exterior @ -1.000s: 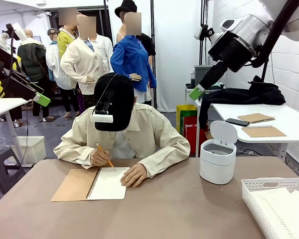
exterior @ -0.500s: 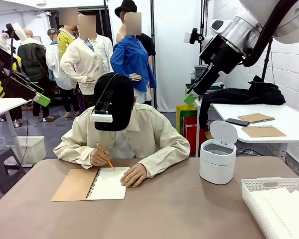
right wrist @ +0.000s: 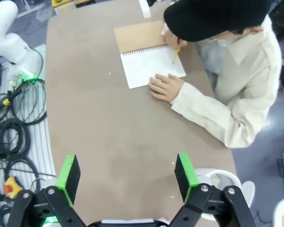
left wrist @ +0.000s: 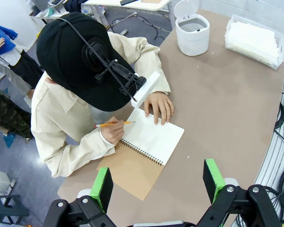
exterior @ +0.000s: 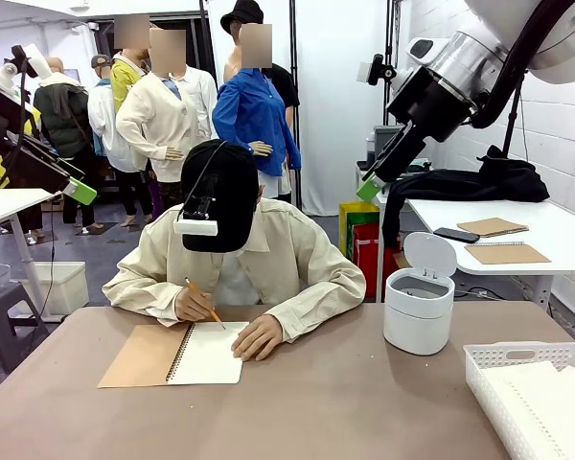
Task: Sort the paper based on its condition.
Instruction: If a person hands you a paper, place it in the Organizing basket , and if it's crumpled, put it in the Trash can.
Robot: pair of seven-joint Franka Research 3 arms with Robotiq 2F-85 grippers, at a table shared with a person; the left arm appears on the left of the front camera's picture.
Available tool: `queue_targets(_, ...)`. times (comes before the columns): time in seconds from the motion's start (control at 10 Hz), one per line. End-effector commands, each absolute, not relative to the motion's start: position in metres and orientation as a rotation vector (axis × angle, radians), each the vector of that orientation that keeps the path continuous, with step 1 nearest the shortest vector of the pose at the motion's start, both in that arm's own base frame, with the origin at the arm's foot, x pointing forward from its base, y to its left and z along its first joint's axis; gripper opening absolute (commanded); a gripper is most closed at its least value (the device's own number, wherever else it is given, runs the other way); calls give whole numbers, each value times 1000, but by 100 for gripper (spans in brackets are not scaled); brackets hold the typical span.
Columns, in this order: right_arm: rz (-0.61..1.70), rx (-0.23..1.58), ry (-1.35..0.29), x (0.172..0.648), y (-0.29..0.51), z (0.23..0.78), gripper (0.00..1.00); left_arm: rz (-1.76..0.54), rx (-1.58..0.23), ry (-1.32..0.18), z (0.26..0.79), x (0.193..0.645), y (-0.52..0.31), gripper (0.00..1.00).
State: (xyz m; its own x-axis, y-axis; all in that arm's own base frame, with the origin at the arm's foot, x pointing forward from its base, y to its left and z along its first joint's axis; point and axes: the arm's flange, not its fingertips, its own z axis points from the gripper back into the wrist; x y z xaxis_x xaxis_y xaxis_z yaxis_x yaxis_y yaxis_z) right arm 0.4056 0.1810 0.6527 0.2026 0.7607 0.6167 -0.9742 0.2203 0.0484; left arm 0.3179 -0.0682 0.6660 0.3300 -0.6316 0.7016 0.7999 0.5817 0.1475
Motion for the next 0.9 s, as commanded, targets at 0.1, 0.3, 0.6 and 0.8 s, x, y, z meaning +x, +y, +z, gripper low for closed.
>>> queue_targets(0.1,1214,378,-507,383,198,655,100,-948,-246,-798,666,318,-67,100)
queue_targets(0.3,1206,345,-511,376,204,658,100,-948,-246,-798,666,318,-67,100)
queue_targets(0.6,1162,280,-542,373,217,653,100,-948,-246,-798,666,318,-67,100)
queue_targets(0.8,1096,274,-593,374,229,644,100,-948,-246,-798,666,318,-67,100)
